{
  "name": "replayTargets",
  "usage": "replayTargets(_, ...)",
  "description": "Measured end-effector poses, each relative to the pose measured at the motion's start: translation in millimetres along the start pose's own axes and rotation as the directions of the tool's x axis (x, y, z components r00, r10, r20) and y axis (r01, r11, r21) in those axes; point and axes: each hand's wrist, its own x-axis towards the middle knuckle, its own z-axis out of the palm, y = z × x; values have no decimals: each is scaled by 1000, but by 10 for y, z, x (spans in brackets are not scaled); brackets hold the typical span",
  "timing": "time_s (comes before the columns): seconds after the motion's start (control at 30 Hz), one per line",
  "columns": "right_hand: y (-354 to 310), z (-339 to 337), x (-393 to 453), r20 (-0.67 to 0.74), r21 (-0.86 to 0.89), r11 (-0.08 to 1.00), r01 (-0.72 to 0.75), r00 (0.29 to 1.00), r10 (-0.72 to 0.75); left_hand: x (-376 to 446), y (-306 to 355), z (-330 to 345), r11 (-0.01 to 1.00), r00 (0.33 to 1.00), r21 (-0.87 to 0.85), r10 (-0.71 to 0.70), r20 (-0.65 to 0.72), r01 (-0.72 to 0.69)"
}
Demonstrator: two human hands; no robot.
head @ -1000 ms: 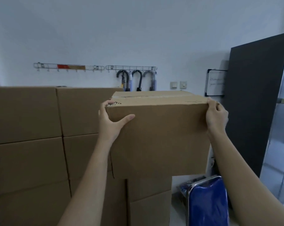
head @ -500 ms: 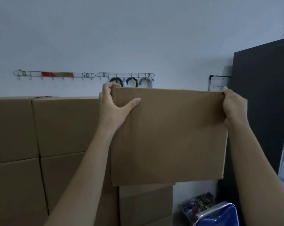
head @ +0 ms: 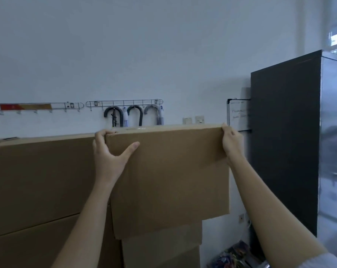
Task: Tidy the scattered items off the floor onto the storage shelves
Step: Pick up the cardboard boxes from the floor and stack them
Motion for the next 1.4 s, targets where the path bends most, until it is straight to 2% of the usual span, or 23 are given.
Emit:
replayTargets(0.13,351,217,29,98,-18,999,35,995,-34,-119,-188,77,997,998,72,6,-58,-2)
replayTargets(0.27,468,338,126,184,-21,994,105,978,-99,9,-340,254,986,983,126,130,-133,-113)
replayTargets(0.37,600,547,140,229,-253,941,226,959,-169,24,-523,396,972,964,167,194,-183,-164)
replayTargets(0.43,722,708,129,272,-364,889,278,945,-184,-3,-699,469,941,933,247,287,-218,-232)
replayTargets(0.5,867,841,136,339,-437,847,303,927,-157,-34,-882,543,867,895,369,415,-165,-334)
replayTargets(0.57,997,943,174,413,-500,809,308,906,-89,-53,-1083,621,775,882,496,470,-36,-392)
replayTargets(0.63,1112,1031,220,503,-545,764,347,864,-33,-92,-1318,670,736,917,582,397,43,-346)
replayTargets(0.7,1214,1116,258,595,-570,708,418,803,5,-147,-1535,665,727,962,640,260,83,-251)
replayTargets(0.77,1305,1198,309,636,-595,649,474,772,19,-216,-1700,639,722,976,657,167,142,-219)
replayTargets(0.9,1407,1320,424,628,-624,624,471,777,41,-313,-1815,625,723,968,652,97,232,-229)
replayTargets(1.07,1541,1329,458,643,-624,591,511,765,17,-342,-1798,647,745,969,633,77,233,-212)
replayTargets(1.23,1649,1257,377,605,-586,601,544,787,-122,-373,-1750,635,750,972,637,33,233,-179)
replayTargets(1.4,1708,1179,280,518,-483,693,535,813,-266,-425,-1645,588,761,969,628,-1,248,-160)
